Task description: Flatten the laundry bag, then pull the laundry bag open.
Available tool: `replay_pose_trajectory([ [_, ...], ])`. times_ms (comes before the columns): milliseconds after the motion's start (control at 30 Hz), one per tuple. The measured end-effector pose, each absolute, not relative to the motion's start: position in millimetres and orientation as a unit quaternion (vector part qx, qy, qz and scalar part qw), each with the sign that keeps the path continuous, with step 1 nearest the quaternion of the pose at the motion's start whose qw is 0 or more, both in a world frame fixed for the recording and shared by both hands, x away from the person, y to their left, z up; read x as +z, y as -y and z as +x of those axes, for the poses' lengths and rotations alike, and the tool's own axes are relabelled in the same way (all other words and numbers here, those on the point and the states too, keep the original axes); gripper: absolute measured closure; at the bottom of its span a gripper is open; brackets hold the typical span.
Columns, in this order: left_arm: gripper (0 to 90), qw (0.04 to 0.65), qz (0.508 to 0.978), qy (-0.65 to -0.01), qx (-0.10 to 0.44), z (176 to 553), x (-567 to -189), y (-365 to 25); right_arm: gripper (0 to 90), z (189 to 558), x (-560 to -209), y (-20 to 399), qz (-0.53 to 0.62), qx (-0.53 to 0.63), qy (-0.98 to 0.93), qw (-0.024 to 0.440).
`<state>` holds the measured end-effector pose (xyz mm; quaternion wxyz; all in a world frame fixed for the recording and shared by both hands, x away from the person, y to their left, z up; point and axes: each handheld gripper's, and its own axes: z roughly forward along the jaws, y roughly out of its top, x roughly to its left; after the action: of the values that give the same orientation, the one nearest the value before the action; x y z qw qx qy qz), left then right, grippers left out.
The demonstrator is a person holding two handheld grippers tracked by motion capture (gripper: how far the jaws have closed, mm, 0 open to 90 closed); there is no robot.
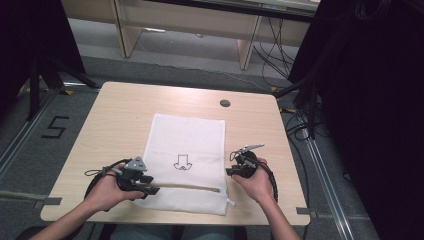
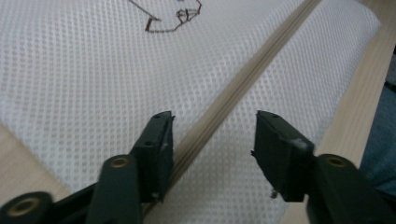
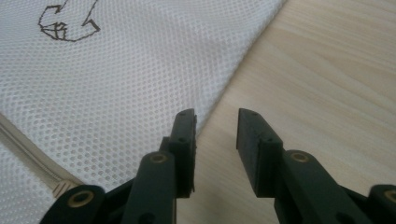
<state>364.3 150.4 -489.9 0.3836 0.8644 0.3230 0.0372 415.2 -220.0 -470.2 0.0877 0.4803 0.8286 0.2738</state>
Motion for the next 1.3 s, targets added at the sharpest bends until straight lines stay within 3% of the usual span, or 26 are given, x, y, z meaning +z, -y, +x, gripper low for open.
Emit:
replay_pose_trajectory([
  [333, 38.8, 0.385, 0.862, -0.324, 0.059, 368, -493, -147, 80.6, 413, -464, 222, 0.454, 0.261, -0.845, 0.105],
  [467, 41.4, 0.387, 0.863, -0.318, 0.060, 368, -493, -151, 84.4, 410, -459, 222, 0.474, 0.262, -0.834, 0.105],
  [600, 50.2, 0.385, 0.868, -0.309, 0.060, 366, -492, -152, 90.0, 411, -456, 222, 0.467, 0.255, -0.840, 0.107],
  [967, 58.1, 0.388, 0.871, -0.294, 0.068, 366, -490, -145, 88.4, 395, -454, 221, 0.469, 0.253, -0.843, 0.081],
  [1300, 59.0, 0.392, 0.870, -0.291, 0.069, 364, -491, -147, 90.0, 381, -449, 216, 0.485, 0.247, -0.838, 0.045],
])
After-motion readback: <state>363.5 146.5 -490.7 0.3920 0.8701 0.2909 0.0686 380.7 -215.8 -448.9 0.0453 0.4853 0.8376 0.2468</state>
